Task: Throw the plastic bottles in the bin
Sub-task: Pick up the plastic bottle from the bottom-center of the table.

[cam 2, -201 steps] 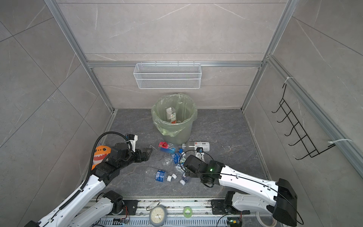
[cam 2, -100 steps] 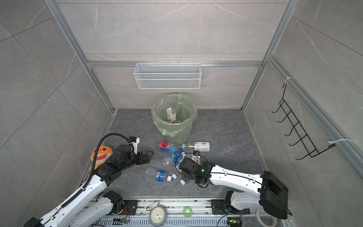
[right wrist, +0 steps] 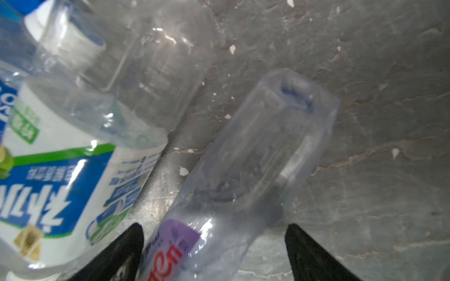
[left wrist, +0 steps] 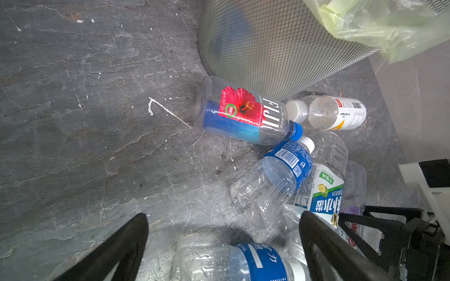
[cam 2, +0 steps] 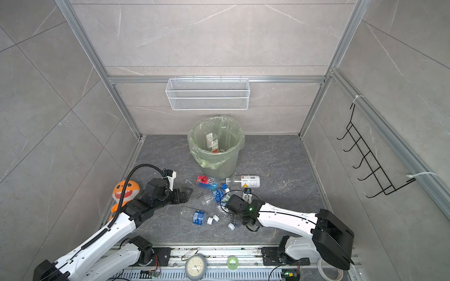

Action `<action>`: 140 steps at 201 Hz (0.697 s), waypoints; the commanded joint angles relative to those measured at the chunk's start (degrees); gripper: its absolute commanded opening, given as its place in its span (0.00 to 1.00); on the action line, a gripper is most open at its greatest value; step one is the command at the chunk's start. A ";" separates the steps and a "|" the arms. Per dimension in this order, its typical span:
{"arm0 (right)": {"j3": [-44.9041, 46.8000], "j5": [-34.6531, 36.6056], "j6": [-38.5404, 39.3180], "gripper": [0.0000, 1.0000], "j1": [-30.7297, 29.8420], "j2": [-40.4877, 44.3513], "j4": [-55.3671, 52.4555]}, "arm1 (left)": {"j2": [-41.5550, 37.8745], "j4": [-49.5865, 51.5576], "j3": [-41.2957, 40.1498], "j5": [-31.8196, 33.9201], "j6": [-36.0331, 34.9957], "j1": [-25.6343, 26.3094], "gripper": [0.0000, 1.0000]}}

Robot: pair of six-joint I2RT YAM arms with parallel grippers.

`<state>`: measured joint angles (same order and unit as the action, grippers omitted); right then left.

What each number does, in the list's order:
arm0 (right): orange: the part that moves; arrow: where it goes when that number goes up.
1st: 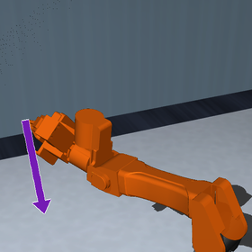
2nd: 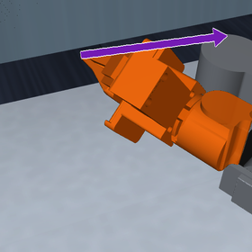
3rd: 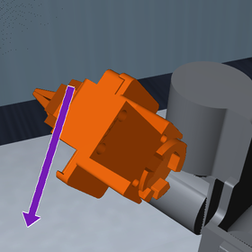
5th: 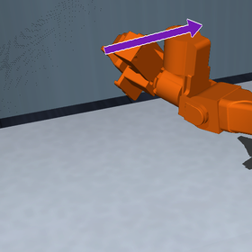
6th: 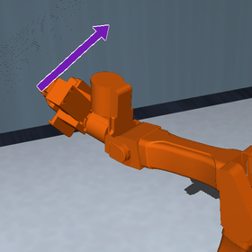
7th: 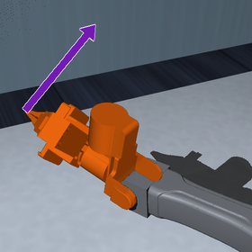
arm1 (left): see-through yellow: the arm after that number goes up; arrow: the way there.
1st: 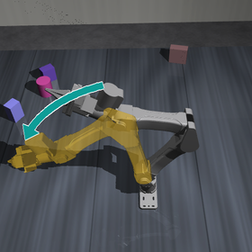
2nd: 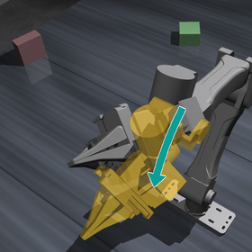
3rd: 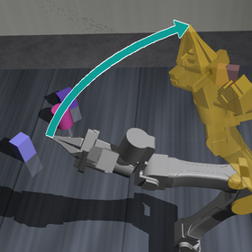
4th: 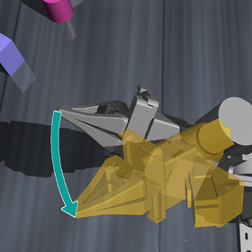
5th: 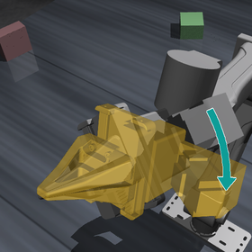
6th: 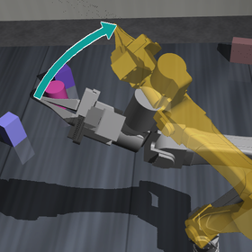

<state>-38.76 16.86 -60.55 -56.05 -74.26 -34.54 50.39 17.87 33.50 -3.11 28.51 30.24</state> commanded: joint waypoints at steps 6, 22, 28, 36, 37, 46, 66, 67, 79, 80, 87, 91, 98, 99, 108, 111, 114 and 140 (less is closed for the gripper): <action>0.82 -0.07 1.93 0.89 1.29 1.24 -1.67 | 0.75 -2.13 -0.27 -0.14 0.77 0.52 0.99; 0.68 -0.49 3.97 0.87 1.59 0.97 -1.65 | 1.18 -2.22 -0.34 0.03 0.79 0.76 0.99; 0.63 -0.67 4.20 0.87 1.62 0.75 -1.45 | 1.24 -2.37 -0.38 0.19 0.86 0.87 0.98; 0.64 -1.06 4.60 0.86 1.67 0.27 -1.00 | 1.29 -2.48 -0.53 0.36 1.00 1.03 0.98; 0.63 -1.09 4.63 0.85 1.66 0.17 -0.94 | 1.29 -2.48 -0.53 0.38 0.96 1.04 0.99; 0.53 -1.29 4.87 0.84 1.67 -0.54 -0.57 | 1.38 -2.55 -0.61 0.48 0.97 1.13 0.99; 0.55 -1.72 5.10 0.80 1.65 -1.80 0.27 | 1.55 -2.60 -0.78 0.57 1.05 1.31 0.99; 0.54 -1.73 5.10 0.80 1.65 -1.82 0.31 | 1.55 -2.59 -0.79 0.57 0.90 1.27 0.99; 0.70 -2.13 5.01 0.78 1.68 -2.09 0.73 | 1.57 -2.58 -0.88 0.74 1.17 1.40 0.99; 0.75 -2.16 5.01 0.78 1.66 -2.11 0.76 | 1.60 -2.58 -0.88 0.74 1.18 1.40 0.99; 0.88 -2.55 4.92 0.78 1.73 -2.25 1.02 | 1.56 -2.55 -0.97 0.81 1.19 1.46 0.99; 1.01 -2.84 4.92 0.77 1.65 -2.33 1.18 | 1.55 -2.49 -0.98 0.83 1.24 1.49 0.99; 1.14 -3.41 4.92 0.78 1.66 -2.52 1.62 | 1.64 -2.49 -0.97 0.83 1.23 1.49 0.99; 1.19 -3.46 4.92 0.78 1.70 -2.58 1.65 | 1.68 -2.49 -0.97 0.87 1.17 1.49 0.99; 1.27 -3.96 5.22 0.79 1.70 -3.21 2.12 | 1.96 -2.63 -0.93 0.87 1.15 1.49 0.99; 1.15 -4.07 5.31 0.80 1.68 -3.44 2.17 | 2.09 -2.71 -0.97 0.82 1.11 1.49 0.99; 1.10 -4.11 5.40 0.80 1.71 -3.68 2.15 | 2.20 -2.81 -1.04 0.81 1.11 1.53 0.99; 1.06 -4.64 6.10 0.73 1.70 -4.31 2.43 | 3.27 -3.42 -0.89 0.70 1.29 1.72 0.98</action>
<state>-38.30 13.19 -55.68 -54.61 -77.84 -32.67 52.84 16.45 33.01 -3.05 29.21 31.53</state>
